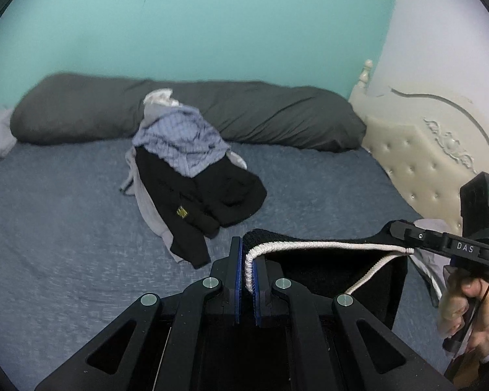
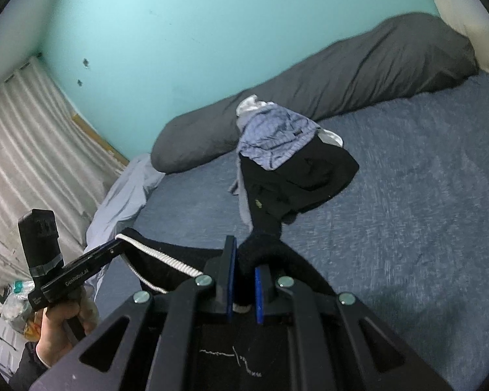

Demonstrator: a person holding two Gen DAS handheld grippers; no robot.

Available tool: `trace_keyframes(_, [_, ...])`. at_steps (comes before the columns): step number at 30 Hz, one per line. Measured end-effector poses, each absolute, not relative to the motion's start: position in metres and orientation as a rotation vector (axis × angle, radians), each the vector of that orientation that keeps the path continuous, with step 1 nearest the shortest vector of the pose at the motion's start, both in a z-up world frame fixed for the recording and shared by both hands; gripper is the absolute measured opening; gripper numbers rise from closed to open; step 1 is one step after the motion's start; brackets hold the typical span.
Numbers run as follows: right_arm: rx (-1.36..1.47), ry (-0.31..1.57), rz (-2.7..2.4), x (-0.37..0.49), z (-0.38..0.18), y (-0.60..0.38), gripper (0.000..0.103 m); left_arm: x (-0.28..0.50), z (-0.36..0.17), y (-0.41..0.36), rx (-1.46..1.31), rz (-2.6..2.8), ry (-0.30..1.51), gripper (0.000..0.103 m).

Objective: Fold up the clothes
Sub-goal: 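Carry the held black sweatshirt with both tools toward the open bed area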

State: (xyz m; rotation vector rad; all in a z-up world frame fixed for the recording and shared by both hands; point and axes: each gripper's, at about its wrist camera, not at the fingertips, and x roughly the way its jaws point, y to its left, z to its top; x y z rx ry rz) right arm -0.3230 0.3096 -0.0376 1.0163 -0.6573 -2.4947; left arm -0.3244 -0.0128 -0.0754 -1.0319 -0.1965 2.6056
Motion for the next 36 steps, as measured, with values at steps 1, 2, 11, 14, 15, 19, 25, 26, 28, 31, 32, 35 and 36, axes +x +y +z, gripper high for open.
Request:
trace_keyframes(1, [1.03, -0.663, -2.493, -0.332, -0.044, 0.311, 0.009, -0.334, -0.083, -0.013, -1.048, 2.602, -0.204, 0.005])
trace_keyframes(2, [1.043, -0.668, -2.492, -0.341, -0.051, 0.312, 0.009, -0.343, -0.09, -0.013, -1.064, 2.599, -0.211, 0.005])
trace_keyframes(11, [1.17, -0.718, -2.474, -0.419, -0.113, 0.324, 0.009, -0.413, -0.152, -0.004, -1.204, 2.571, -0.236, 0.005])
trace_keyframes(14, [1.235, -0.739, -2.458, -0.438, -0.143, 0.331, 0.009, -0.436, -0.177, 0.0, -1.261, 2.539, -0.24, 0.005])
trace_keyframes(15, [1.255, -0.753, -2.451, -0.443, -0.154, 0.334, 0.009, -0.442, -0.186, 0.003, -1.275, 2.53, -0.232, 0.005])
trace_keyframes(19, [1.322, -0.808, -2.427, -0.46, -0.193, 0.345, 0.009, -0.461, -0.216, 0.011, -1.33, 2.496, -0.228, 0.005])
trace_keyframes(25, [1.39, -0.916, -2.378, -0.475, -0.233, 0.356, 0.011, -0.484, -0.263, 0.021, -1.424, 2.428, -0.247, 0.005])
trace_keyframes(26, [1.398, -0.938, -2.368, -0.477, -0.239, 0.358, 0.012, -0.486, -0.272, 0.022, -1.438, 2.416, -0.258, 0.005])
trace_keyframes(28, [1.415, -0.981, -2.345, -0.482, -0.252, 0.361, 0.027, -0.489, -0.288, 0.024, -1.464, 2.401, -0.268, 0.005])
trace_keyframes(31, [1.439, -1.047, -2.31, -0.488, -0.27, 0.367, 0.041, -0.491, -0.305, 0.028, -1.49, 2.393, -0.263, 0.006])
trace_keyframes(32, [1.441, -1.064, -2.305, -0.487, -0.273, 0.369, 0.046, -0.491, -0.309, 0.029, -1.495, 2.388, -0.265, 0.006])
trace_keyframes(35, [1.397, -1.111, -2.321, -0.482, -0.269, 0.382, 0.05, -0.492, -0.312, 0.027, -1.485, 2.366, -0.327, 0.025])
trace_keyframes(36, [1.369, -1.152, -2.319, -0.48, -0.267, 0.389, 0.054, -0.493, -0.31, 0.024, -1.471, 2.347, -0.373, 0.035])
